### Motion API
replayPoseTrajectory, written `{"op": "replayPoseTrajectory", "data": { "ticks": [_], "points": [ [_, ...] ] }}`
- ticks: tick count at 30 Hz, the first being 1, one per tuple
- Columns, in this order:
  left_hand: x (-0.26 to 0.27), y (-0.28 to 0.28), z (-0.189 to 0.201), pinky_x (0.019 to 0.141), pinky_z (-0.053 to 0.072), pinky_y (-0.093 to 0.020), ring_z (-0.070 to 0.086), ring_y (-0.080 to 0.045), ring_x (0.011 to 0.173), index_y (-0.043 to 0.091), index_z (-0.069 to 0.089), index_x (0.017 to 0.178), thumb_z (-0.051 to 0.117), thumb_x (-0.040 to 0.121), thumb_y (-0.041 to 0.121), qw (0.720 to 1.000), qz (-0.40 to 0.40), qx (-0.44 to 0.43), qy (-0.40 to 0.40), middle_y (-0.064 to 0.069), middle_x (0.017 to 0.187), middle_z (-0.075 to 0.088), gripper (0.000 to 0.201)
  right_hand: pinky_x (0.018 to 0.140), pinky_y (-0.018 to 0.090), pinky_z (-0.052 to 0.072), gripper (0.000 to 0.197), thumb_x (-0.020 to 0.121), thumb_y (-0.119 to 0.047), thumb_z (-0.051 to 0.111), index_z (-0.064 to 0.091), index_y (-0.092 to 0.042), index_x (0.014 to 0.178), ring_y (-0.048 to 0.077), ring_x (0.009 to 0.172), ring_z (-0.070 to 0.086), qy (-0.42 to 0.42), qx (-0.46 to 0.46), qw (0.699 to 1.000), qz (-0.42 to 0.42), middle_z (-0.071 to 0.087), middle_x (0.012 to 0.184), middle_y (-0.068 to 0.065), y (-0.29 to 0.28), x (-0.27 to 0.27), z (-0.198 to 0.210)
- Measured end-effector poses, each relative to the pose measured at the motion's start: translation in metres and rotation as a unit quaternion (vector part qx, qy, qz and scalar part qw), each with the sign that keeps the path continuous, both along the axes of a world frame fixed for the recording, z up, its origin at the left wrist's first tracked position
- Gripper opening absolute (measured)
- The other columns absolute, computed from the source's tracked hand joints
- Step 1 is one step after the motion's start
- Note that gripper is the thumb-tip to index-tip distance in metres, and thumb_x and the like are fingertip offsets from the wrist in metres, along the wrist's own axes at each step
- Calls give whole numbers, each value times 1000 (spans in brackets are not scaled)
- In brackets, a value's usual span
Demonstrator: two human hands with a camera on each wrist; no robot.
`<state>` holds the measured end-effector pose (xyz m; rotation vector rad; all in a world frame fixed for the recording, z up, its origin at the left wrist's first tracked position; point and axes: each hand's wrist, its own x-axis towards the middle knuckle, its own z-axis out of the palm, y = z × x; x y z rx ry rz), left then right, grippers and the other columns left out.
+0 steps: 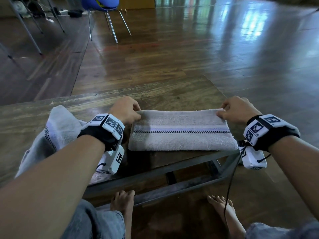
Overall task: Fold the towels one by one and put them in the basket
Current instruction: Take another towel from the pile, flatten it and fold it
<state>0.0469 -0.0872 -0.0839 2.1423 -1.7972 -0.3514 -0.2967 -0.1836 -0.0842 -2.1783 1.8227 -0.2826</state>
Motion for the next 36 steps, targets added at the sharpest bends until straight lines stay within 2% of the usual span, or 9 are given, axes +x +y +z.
{"op": "replayPoseTrajectory", "data": {
  "ticks": [5,9,13,15,18,21,24,27,36],
  "points": [
    [0,16,30,63,44,-29,57,-19,71,19,73,88,66,76,8,974,40,-223,11,2,73,61,17,95,42,52,13,83,-29,66,70,-21,94,33,94,67,-153,-178,972,-15,73,84,11,10,3,29],
    [5,33,52,64,45,-29,55,-18,68,19,71,91,73,76,12,934,62,-350,36,-1,77,63,17,70,24,57,14,81,-25,70,63,-28,93,6,70,70,-328,-274,904,19,70,76,-7,27,2,46],
    [1,50,41,63,43,-27,58,-20,71,24,63,85,76,75,11,978,32,-188,80,-4,80,64,21,65,21,47,25,82,-8,71,58,-25,96,12,71,64,-276,-171,945,41,64,78,-6,40,-11,23],
    [-1,54,28,66,43,-26,61,-21,79,19,65,98,80,74,15,996,19,-62,64,-6,89,67,29,75,29,49,30,80,-7,68,57,-24,103,22,80,63,-165,-76,982,45,64,83,-6,42,-19,5],
    [-7,51,14,74,49,-32,62,-24,88,10,67,104,80,78,23,998,44,38,38,-8,99,68,32,99,45,46,25,84,-15,63,58,-24,107,31,104,62,-75,0,997,3,70,100,3,42,-26,-6],
    [-11,44,7,71,52,-40,64,-29,76,8,66,79,73,83,26,994,78,68,39,-12,83,68,20,106,48,40,9,92,-29,61,63,-21,95,33,110,58,-39,16,999,-6,68,101,6,42,-26,-9],
    [-12,37,2,52,33,-31,37,-21,46,11,40,56,67,85,28,989,114,93,21,-5,53,40,44,106,49,39,27,98,-40,55,64,-21,80,32,105,58,-25,37,999,1,68,91,7,39,-26,-12],
    [-13,32,-2,48,24,-28,28,-19,43,12,31,53,67,85,31,987,125,100,16,-2,51,30,52,109,54,36,33,99,-43,54,64,-22,75,32,101,59,-27,41,999,1,68,85,5,35,-26,-13],
    [-10,26,0,54,37,-32,39,-22,47,8,43,54,74,82,28,986,149,71,20,-4,50,39,46,95,48,51,15,90,-33,59,61,-26,77,34,106,57,-28,37,998,-49,65,106,12,31,-17,-14]
  ]
}}
